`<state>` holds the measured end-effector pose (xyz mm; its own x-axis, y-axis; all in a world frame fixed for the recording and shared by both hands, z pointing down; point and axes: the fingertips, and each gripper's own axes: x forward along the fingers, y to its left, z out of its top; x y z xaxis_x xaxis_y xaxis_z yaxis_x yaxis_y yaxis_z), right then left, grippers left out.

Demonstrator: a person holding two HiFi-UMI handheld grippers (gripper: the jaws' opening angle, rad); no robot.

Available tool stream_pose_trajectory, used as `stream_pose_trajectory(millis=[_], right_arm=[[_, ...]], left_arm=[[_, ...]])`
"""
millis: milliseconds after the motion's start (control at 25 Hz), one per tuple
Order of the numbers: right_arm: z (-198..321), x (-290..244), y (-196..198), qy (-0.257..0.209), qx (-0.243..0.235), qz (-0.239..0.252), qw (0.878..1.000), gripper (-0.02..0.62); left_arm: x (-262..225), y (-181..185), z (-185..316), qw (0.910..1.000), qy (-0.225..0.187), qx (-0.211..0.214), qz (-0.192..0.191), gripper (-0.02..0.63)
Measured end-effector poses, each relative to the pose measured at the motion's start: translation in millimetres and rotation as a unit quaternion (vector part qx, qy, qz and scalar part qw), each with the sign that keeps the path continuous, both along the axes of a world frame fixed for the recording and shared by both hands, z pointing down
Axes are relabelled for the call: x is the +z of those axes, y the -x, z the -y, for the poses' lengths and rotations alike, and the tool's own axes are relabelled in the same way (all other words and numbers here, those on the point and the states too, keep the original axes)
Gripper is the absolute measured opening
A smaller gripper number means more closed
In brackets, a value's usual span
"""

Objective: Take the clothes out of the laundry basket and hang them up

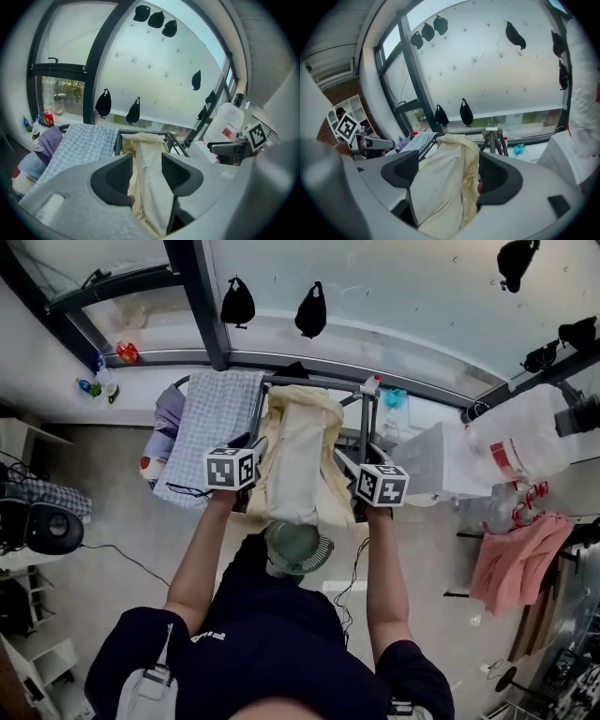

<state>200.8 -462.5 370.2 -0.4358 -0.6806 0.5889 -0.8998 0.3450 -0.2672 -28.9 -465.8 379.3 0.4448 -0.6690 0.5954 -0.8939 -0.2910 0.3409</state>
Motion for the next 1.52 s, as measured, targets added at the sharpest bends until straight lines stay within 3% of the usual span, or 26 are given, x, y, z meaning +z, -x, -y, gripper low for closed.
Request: stream_pose_trajectory(millis=[280,560,800,1000,1160,1520], right_arm=[[-82,-14,-7,-0.028,-0.001,0.019,0.999,0.397],[-155,-29,0,-0.055,-0.039,0.024,0.997,0.397],[-208,-41,20,-0.081,-0.052,0.026,0.995,0.397],[-247,-42,36,-0.069,-0.055,0.057,0.994,0.397],[-285,-42,47,-0.07,-0.048,0.044,0.995,0.396],[-388,-49,75,-0.08,0.033,0.04,0.995,0.396]], left_arm=[[-11,-20,-88,0.9998,-0.011,-0.012,-0.014,0.198],[-30,-21,-180,0.998,-0.052,-0.031,0.016,0.198],[-45,5,-262,0.9951,-0.072,-0.058,0.034,0.198],[-50,39,-308,0.9933,-0.073,-0.079,0.043,0.198],[-61,70,-339,0.9905,-0.091,-0.094,0.044,0.198],[-76,135,-425,0.9868,-0.127,-0.081,0.06,0.198]])
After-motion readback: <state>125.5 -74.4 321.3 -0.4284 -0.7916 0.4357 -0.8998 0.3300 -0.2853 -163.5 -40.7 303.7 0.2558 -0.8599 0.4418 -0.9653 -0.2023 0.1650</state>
